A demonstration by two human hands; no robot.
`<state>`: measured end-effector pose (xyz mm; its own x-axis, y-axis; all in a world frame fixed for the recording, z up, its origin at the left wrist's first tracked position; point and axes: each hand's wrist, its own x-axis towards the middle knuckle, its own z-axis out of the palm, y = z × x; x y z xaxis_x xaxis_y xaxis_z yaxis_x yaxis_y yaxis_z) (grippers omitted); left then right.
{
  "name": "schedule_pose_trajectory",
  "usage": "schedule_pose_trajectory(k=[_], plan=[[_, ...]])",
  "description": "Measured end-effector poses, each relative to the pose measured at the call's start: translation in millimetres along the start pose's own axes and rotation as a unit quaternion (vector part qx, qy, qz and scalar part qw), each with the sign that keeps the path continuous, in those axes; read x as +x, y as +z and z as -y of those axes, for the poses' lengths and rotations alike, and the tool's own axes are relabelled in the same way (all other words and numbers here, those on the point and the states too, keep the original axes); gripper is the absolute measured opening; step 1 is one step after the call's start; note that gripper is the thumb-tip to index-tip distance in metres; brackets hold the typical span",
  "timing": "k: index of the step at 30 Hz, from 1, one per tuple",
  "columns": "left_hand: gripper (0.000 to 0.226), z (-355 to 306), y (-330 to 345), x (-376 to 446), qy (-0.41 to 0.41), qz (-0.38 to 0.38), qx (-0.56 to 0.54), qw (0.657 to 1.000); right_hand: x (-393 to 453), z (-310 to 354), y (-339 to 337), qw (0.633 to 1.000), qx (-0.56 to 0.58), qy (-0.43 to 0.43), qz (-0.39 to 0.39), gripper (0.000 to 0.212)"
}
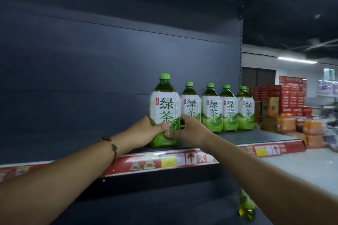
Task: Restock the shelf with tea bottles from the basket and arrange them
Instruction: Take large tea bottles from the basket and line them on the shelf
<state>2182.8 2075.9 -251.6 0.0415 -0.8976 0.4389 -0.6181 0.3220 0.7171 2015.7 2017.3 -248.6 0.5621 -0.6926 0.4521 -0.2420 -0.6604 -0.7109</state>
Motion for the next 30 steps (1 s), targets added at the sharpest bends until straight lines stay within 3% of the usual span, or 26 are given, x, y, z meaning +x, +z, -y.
schedule_pose_trajectory(k=[8,15,19,25,28,30], plan=[[0.029,13.6,-5.2,60.8,-0.123,-0.058,0.105,0.985,62.9,-23.9,10.4,0.989,-0.117,0.071,-0.058,0.051],[0.034,28.2,7.2,100.1,-0.129,-0.072,0.115,0.982,81.6,-40.5,10.4,0.979,-0.126,0.112,-0.117,0.049],[0.032,30.4,8.0,104.8,-0.127,-0.075,0.093,0.985,83.2,-44.5,8.4,0.979,-0.134,0.104,-0.112,0.037],[0.027,31.2,8.4,106.2,-0.156,-0.062,0.090,0.982,69.9,-36.2,1.9,0.987,-0.090,0.109,-0.082,0.041],[0.041,22.4,7.1,96.2,-0.163,-0.047,0.155,0.973,51.1,-25.3,-9.7,0.986,-0.119,0.092,-0.066,0.040],[0.046,12.4,11.5,82.6,-0.160,-0.049,0.244,0.955,31.8,-17.3,-20.5,0.976,-0.203,0.069,-0.042,0.048]])
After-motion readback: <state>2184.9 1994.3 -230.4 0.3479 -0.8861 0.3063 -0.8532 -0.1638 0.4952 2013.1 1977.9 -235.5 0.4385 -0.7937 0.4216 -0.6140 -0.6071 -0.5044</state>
